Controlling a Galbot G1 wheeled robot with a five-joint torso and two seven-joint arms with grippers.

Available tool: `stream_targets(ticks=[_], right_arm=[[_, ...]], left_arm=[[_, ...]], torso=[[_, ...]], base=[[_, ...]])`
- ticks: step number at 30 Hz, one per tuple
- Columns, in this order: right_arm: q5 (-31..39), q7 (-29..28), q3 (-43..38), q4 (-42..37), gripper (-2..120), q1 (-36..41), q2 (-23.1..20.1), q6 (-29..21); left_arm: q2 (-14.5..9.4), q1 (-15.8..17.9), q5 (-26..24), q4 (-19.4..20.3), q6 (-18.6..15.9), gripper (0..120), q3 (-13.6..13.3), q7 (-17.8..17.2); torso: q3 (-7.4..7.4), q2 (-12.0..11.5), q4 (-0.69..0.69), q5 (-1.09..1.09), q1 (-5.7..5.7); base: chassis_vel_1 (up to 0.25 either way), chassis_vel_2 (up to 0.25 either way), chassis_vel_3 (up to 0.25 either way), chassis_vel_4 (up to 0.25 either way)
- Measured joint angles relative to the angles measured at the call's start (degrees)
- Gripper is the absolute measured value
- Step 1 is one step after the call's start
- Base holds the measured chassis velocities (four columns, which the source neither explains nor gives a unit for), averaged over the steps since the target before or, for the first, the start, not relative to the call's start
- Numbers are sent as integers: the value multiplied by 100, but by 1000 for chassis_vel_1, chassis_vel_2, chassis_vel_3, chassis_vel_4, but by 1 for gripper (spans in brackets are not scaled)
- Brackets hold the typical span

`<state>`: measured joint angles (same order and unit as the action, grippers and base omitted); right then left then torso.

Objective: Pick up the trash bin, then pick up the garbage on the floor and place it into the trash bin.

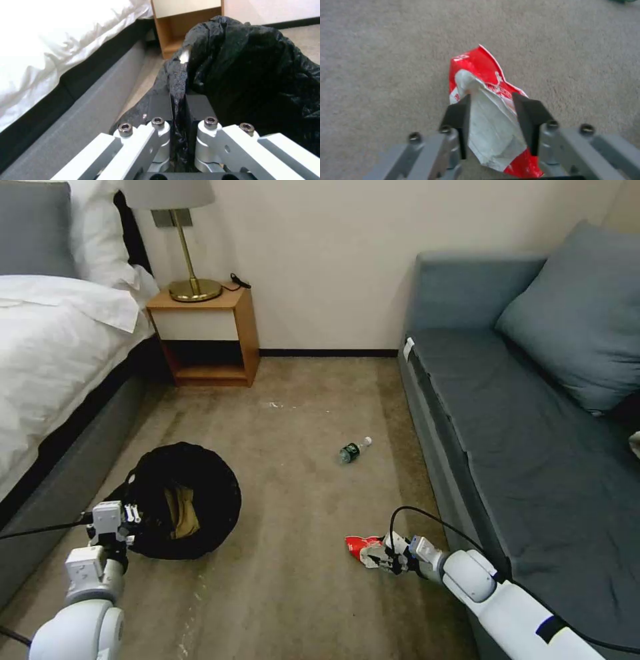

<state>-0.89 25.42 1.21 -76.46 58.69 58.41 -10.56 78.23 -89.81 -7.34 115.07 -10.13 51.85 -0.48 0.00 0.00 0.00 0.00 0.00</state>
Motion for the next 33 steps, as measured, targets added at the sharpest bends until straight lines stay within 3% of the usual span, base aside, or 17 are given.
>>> stream_targets(ticks=[5, 8, 16, 21, 25, 27, 33], right_arm=[[23, -26, 4, 58, 18, -13, 26, 0], [37, -16, 19, 30, 2, -12, 27, 6], [105, -179, -13, -112, 0, -107, 33, 222], [789, -412, 128, -624, 0, -383, 5, 230], [1415, -748, 670, -1101, 0, -839, 28, 265], [1697, -1269, 1212, -1257, 0, -1328, 217, 337], [2259, -1740, 1907, -1219, 0, -1911, 610, 722]], left_arm=[[2, -9, 0, -13, 0, 6, 11, 0], [2, 8, 0, -17, 0, 6, 13, 0], [-1, 47, 5, -66, -4, 6, -4, 0], [16, 64, 32, -96, -6, 6, -21, 2], [62, 78, 89, -106, -6, 6, -31, 20], [91, 59, 146, -107, -4, 6, -38, 41], [97, 45, 196, -103, -2, 6, -50, 60]], torso=[[0, 0, 0, 0, 0], [0, 0, 0, 0, 0], [0, 0, -1, 1, 0], [0, 0, 0, 0, 0], [0, 0, 0, -1, 0], [0, 0, 1, -1, 0], [0, 0, 2, -1, 0]], base=[[0, 0, 0, 0], [0, 0, 0, 0], [0, 0, 0, 0], [0, 0, 0, 0], [0, 0, 0, 0], [0, 0, 0, 0], [0, 0, 0, 0]])
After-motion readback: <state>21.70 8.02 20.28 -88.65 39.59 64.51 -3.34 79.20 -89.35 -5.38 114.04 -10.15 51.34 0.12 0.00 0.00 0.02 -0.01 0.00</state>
